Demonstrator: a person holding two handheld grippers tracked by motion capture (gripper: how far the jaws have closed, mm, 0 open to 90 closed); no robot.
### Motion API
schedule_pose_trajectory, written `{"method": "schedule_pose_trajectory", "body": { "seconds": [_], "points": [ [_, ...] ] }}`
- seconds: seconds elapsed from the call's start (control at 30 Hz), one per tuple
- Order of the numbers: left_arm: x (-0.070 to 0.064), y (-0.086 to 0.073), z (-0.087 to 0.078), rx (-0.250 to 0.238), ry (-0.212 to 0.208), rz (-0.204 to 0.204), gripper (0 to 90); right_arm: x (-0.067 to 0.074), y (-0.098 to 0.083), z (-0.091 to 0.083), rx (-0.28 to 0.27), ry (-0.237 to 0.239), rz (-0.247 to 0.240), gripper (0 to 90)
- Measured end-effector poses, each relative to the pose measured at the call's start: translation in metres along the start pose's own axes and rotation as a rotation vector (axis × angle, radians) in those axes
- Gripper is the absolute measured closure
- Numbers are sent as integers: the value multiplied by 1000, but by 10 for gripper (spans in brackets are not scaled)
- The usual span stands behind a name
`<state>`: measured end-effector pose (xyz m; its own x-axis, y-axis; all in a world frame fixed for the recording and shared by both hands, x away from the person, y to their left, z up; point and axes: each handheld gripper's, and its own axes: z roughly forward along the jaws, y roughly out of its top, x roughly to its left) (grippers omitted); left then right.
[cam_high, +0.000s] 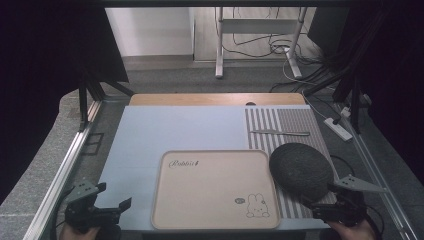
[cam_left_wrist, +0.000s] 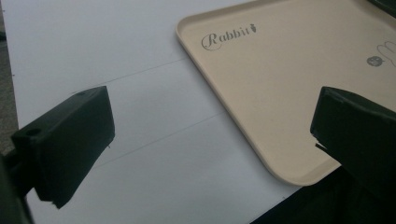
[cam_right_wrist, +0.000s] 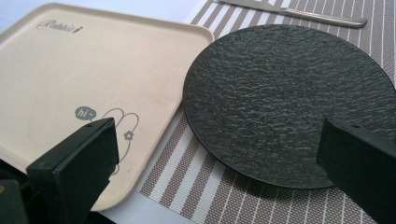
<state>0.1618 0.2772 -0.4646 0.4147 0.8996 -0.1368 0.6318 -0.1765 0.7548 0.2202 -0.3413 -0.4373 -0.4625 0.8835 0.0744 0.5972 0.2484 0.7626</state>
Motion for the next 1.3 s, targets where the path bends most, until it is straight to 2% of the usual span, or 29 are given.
{"method": "schedule_pose_trajectory", "body": {
  "seconds": [0.1, 0.17, 0.27, 0.37, 0.67, 1.07, 1.3],
  "points": [
    [-2, 0, 1, 5, 13, 8, 4, 1, 0, 0, 1, 0, -15, 0],
    [-4, 1, 0, 7, 22, 23, 4, 1, 0, 0, 6, 5, -12, 0],
    [-4, 0, 0, 7, 19, 22, 4, 0, 0, 2, 10, 9, -7, 0],
    [-2, -1, -2, -5, 10, 10, 5, 0, 1, 2, 15, 15, -8, 0],
    [1, -4, -5, -21, -7, -20, 7, 5, 3, 6, 43, 1, -56, 0],
    [1, -5, -6, -24, -4, -25, 7, 5, 5, 10, 64, 6, -53, 0],
    [-1, -5, -5, -12, 6, -9, 7, 4, 5, 9, 58, -3, -40, 0]
  ]
}}
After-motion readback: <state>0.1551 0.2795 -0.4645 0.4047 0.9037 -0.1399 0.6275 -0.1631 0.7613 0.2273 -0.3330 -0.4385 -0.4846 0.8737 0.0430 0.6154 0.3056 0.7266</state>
